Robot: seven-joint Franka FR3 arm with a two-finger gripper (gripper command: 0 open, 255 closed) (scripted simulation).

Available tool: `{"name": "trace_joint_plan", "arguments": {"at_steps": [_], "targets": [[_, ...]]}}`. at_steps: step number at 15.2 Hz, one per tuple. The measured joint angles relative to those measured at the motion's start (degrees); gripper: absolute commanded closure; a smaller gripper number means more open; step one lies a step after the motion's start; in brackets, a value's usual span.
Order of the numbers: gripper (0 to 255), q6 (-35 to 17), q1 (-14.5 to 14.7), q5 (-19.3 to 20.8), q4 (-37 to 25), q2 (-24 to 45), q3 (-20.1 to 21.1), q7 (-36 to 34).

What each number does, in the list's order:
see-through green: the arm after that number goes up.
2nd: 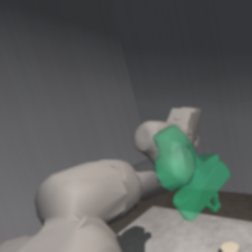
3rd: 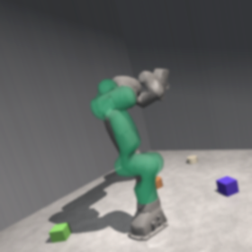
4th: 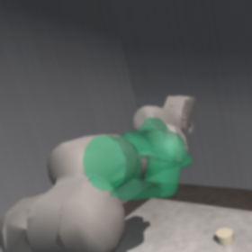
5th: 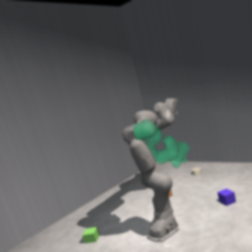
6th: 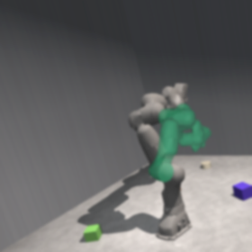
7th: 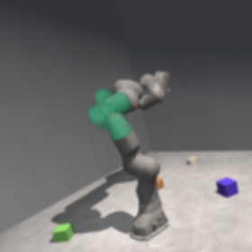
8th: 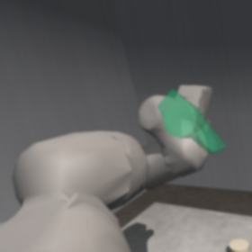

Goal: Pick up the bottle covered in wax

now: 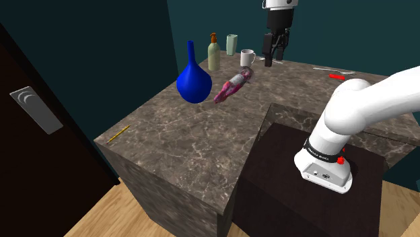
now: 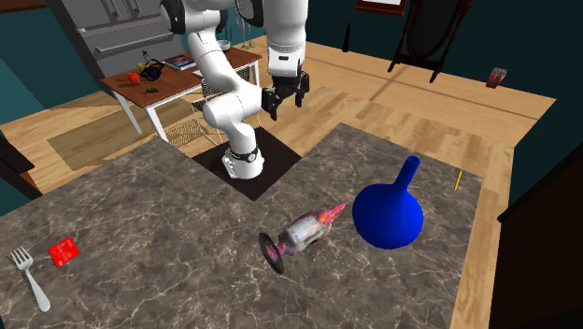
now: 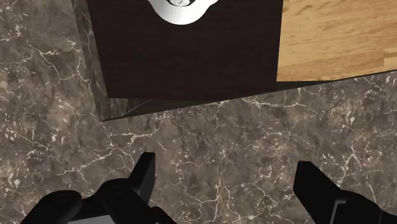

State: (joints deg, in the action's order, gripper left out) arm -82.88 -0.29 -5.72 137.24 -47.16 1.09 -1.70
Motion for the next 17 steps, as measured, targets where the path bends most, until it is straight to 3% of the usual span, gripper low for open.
{"name": "trace_joint_plan", "arguments": {"at_steps": [5,17], "targets": [[0,-4.08,-1.05,1.94,0.01,3.82,-2.24,2.59],[0,-19.29,-4.22,6.32,-6.34,23.78,-11.04,12.55]]}}
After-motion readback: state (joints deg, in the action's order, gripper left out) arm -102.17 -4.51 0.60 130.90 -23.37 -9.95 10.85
